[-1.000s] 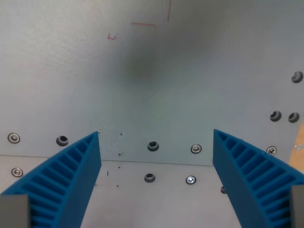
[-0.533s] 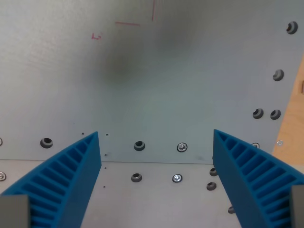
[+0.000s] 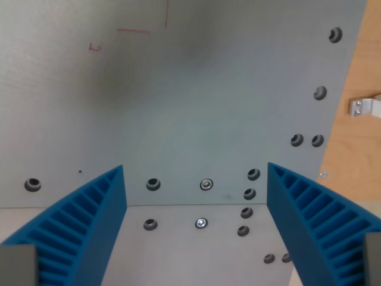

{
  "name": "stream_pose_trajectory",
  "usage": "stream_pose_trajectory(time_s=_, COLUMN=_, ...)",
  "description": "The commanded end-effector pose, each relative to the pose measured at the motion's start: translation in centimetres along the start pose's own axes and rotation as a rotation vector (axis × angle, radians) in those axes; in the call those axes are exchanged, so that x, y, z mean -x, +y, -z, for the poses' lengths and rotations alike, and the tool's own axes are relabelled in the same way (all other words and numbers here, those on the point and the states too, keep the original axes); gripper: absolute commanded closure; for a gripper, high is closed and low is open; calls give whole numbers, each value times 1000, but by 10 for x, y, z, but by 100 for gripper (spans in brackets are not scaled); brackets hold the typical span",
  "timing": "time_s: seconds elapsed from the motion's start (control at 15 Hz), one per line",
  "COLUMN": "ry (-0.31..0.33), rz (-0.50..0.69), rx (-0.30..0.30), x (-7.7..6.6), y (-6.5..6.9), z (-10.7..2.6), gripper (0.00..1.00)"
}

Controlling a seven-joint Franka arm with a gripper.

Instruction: Rotate around gripper negative x

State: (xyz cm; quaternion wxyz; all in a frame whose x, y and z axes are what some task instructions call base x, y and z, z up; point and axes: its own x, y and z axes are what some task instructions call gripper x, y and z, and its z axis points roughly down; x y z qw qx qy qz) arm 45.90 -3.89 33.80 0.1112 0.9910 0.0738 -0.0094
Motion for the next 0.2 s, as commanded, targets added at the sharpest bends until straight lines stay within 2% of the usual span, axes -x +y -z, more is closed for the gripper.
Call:
stream_pose_trajectory(time_s=0.07, ry=20, rz=-24, rx=215, x=3, y=-3, z=0, gripper=0)
stream_pose_trajectory(time_s=0.2, ry=20, rz=-25, rx=239, x=3, y=-3, z=0, gripper=0)
